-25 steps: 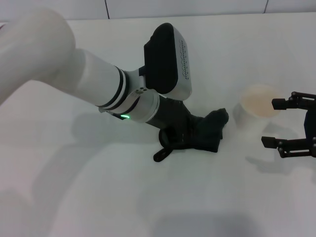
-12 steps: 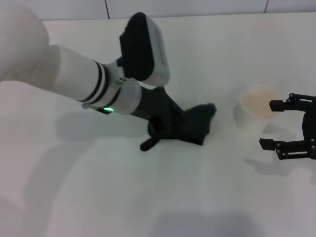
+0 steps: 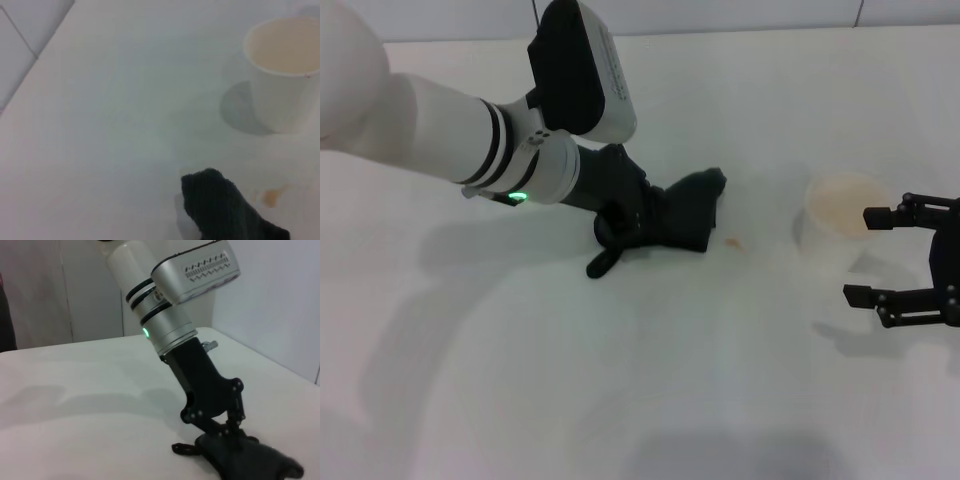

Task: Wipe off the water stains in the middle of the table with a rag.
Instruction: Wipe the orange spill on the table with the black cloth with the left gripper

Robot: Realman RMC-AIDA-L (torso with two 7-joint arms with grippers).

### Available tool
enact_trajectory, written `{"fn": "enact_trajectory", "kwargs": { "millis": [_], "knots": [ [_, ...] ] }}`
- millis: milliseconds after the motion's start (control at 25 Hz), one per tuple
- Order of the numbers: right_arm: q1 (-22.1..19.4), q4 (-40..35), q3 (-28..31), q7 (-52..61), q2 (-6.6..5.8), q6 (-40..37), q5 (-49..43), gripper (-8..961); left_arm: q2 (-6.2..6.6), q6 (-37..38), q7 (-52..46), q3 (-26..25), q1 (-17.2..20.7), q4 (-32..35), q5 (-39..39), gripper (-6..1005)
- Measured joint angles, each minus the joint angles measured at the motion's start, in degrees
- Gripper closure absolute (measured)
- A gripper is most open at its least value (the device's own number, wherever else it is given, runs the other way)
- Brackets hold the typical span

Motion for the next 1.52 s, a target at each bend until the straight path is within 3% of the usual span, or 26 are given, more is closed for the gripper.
{"fn": "enact_trajectory", "kwargs": {
  "millis": [360, 720, 1520],
  "knots": [
    [0.0, 0.12, -0.37, 0.0, 0.0, 0.16, 0.0, 95, -0.25, -2.42, 0.08, 0.45, -1.57, -0.06, -0.01, 933],
    [-0.09, 0.07, -0.33, 0.2, 0.0, 0.09, 0.0, 95, -0.57, -4.31, -0.29, 10.51, -3.14, -0.33, -3.98, 933],
    [-0.21, -0.34, -0.49, 0.25, 0.0, 0.0, 0.13, 96, -0.41, -2.64, 0.13, 16.0, -2.87, -0.42, -7.96, 932]
  ]
}}
